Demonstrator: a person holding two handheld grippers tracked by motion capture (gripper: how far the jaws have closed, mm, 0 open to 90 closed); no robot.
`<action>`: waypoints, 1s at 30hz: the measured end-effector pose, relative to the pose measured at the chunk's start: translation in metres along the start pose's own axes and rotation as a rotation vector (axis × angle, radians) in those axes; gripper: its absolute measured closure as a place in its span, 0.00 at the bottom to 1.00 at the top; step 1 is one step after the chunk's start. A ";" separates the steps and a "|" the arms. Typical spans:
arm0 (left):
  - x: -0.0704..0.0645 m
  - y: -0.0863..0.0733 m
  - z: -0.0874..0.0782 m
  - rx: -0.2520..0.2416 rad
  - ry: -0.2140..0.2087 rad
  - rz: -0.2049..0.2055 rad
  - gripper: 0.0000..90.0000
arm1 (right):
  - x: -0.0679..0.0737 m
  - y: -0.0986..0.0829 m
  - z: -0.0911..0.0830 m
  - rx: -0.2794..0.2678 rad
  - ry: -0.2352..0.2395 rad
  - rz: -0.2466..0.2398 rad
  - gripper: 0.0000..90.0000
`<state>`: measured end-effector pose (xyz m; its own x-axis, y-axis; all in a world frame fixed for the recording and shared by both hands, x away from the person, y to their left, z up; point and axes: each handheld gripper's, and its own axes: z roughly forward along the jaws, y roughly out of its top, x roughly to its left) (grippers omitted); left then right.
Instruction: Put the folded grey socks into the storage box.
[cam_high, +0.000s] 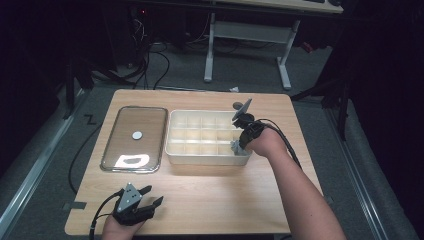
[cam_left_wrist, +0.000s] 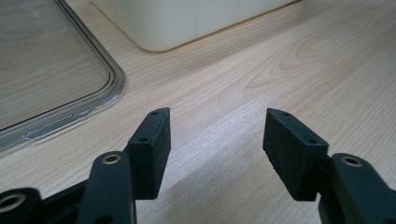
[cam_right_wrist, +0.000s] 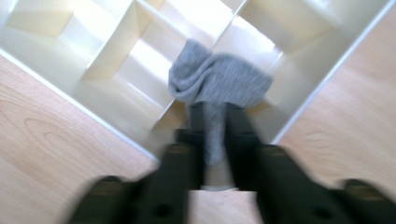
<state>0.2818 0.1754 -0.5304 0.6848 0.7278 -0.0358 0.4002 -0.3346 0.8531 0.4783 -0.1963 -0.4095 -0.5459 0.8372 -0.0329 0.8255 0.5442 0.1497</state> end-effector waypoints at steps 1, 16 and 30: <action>0.000 0.000 0.000 0.000 0.000 0.000 0.47 | 0.001 0.002 -0.002 -0.012 -0.012 0.008 1.00; 0.001 0.000 -0.001 0.003 -0.005 -0.002 0.47 | 0.000 0.006 0.030 0.047 -0.024 0.009 1.00; 0.000 0.000 0.001 0.004 -0.009 -0.002 0.47 | 0.002 0.010 0.048 0.098 -0.027 0.025 1.00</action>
<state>0.2819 0.1749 -0.5311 0.6891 0.7234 -0.0423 0.4042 -0.3353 0.8510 0.4924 -0.1862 -0.4558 -0.5221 0.8510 -0.0567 0.8495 0.5248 0.0538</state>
